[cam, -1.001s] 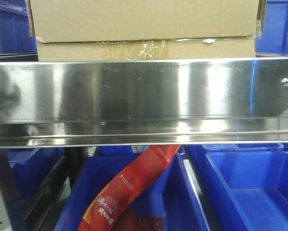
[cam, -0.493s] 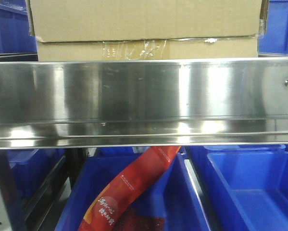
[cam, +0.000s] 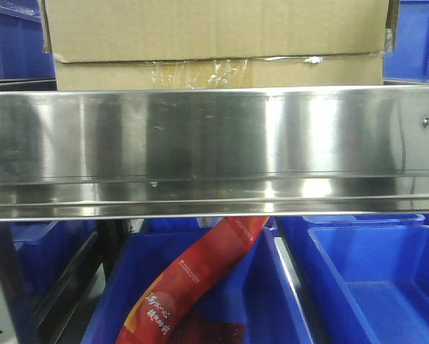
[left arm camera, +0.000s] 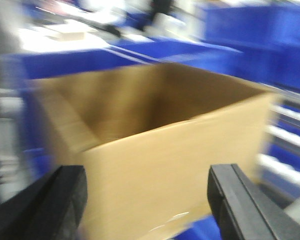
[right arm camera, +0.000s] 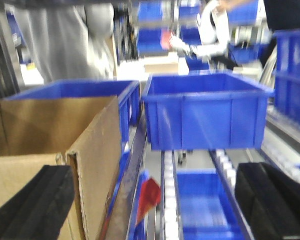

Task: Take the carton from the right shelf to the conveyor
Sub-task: 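Lift the brown carton off the shelf with both grippers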

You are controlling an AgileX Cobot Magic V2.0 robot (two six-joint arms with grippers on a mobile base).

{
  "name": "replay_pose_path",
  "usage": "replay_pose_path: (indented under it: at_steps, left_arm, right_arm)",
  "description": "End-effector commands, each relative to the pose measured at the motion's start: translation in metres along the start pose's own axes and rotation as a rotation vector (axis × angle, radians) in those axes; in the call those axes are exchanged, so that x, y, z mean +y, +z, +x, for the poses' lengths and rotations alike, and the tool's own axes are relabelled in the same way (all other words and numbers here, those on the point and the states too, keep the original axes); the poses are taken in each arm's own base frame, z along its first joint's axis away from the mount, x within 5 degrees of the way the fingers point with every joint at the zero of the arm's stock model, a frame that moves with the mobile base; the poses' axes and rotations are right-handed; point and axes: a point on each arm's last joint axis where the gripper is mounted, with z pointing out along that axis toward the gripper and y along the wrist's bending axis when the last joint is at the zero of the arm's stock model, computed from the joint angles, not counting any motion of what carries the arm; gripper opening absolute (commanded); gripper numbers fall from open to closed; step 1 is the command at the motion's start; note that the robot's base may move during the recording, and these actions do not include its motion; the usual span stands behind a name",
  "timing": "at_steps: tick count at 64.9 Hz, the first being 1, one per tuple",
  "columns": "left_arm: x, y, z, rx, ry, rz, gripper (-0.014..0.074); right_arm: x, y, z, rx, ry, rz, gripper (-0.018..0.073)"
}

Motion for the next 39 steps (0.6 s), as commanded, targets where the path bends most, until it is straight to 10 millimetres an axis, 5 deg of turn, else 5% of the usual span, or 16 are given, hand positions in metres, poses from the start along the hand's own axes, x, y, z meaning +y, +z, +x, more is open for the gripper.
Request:
replay_pose_path:
  at_steps: [1,14,25,39]
  left_arm:
    - [-0.012,0.026,-0.015,0.023,0.008,0.064,0.0412]
    - [-0.011,0.082,-0.050,0.154,-0.058,-0.007,0.0412]
    - [0.009,0.106,-0.069,0.284,-0.122,-0.285,0.0412]
    - [0.020,0.128,-0.085,0.357,-0.157,-0.419,0.0412]
  right_arm:
    - [0.004,0.012,-0.014,0.056,0.000,-0.022,0.0547]
    - [0.023,0.048,-0.051,0.200,-0.060,-0.132,0.0547]
    - [0.033,0.075,-0.078,0.333,-0.081,-0.171,0.0547]
    - [0.041,0.120,-0.108,0.453,-0.105,-0.191,0.0547]
